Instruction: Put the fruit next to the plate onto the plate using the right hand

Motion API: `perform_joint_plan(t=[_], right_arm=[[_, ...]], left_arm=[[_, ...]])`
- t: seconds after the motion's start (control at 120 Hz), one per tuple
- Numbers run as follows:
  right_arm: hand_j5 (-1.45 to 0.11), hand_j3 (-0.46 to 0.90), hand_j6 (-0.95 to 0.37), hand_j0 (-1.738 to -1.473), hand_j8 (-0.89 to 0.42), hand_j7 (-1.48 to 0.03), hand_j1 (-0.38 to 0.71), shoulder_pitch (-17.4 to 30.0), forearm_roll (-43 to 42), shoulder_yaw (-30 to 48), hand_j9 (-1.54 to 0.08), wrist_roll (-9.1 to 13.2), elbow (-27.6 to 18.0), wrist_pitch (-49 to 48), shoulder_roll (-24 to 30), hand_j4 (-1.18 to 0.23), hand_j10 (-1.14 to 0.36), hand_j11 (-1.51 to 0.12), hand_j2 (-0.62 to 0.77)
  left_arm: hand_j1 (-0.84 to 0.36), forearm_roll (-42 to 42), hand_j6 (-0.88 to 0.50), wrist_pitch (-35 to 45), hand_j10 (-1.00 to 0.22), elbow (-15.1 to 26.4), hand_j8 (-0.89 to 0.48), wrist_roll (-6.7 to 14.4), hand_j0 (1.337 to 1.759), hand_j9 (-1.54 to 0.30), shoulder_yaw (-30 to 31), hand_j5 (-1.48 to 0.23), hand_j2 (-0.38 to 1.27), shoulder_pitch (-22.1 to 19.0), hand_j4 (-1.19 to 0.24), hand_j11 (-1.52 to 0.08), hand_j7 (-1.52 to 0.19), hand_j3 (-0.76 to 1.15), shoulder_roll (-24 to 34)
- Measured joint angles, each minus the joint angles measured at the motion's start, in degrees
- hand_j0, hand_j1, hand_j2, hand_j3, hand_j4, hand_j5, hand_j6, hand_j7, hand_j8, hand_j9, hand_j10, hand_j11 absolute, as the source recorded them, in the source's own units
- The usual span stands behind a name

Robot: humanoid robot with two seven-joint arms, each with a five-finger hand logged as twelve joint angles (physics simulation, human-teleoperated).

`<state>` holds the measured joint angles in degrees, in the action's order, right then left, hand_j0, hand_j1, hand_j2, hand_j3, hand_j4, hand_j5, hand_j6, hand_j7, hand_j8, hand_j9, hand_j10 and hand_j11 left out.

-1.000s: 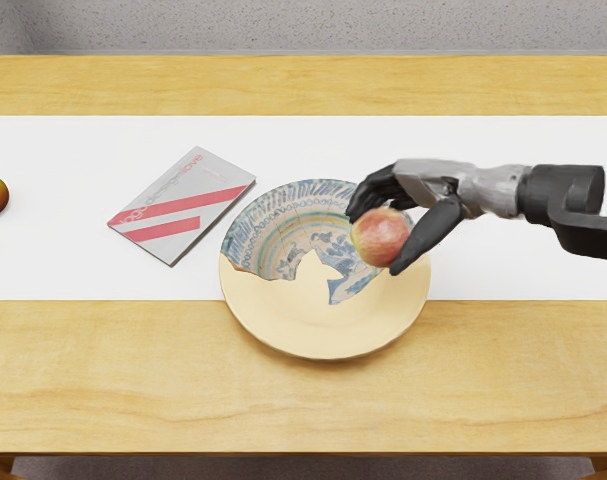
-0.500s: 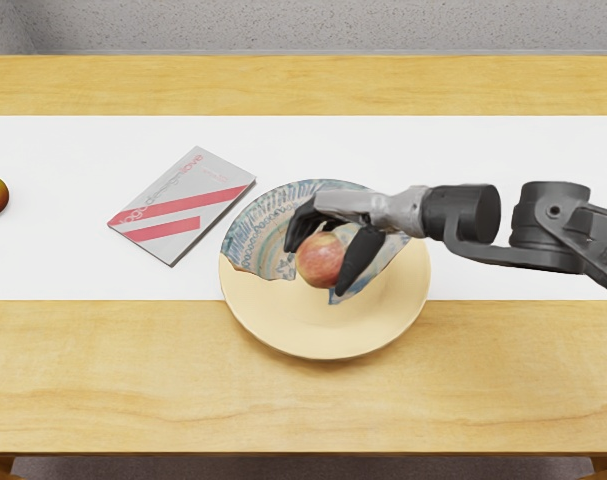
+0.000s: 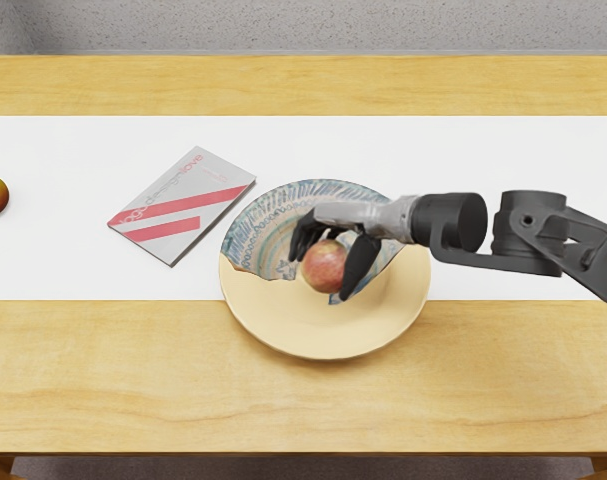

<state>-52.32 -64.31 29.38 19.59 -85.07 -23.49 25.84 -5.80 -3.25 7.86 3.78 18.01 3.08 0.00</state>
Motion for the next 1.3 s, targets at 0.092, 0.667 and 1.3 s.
perform_joint_plan(t=[0.092, 0.667, 1.3], right_arm=[[-0.72, 0.0, -0.48, -1.657, -0.35, -0.71, 0.08, 0.01, -0.05, -0.33, -0.73, -0.04, 0.74, 0.03, -0.4, -0.54, -0.5, -0.74, 0.15], [-0.19, 0.0, -0.15, -1.658, -0.14, -0.19, -0.19, -0.21, 6.55, 0.04, -0.19, -0.23, 2.55, 0.4, -0.08, -0.15, -0.16, -0.2, -0.01], [-0.05, 0.0, -0.04, -1.658, -0.04, -0.05, -0.3, 3.45, 71.5, 2.56, -0.05, -0.62, 2.28, -11.41, 27.3, -0.04, -0.04, -0.05, -0.01]], left_arm=[[0.06, 0.0, -0.24, 0.0, -0.24, 0.0, -0.24, 0.0, 1.658, -0.32, 0.0, -0.32, 0.05, 0.0, -0.24, -0.32, -0.32, 0.0, 0.0], [0.06, 0.0, -0.24, 0.0, -0.24, -0.01, -0.24, 0.0, 1.658, -0.32, 0.0, -0.32, 0.05, 0.0, -0.24, -0.32, -0.32, 0.0, 0.0], [0.06, 0.0, -0.25, 0.0, -0.24, -0.01, -0.25, 0.0, 1.658, -0.32, -0.01, -0.32, 0.05, 0.0, -0.25, -0.32, -0.32, 0.0, 0.0]])
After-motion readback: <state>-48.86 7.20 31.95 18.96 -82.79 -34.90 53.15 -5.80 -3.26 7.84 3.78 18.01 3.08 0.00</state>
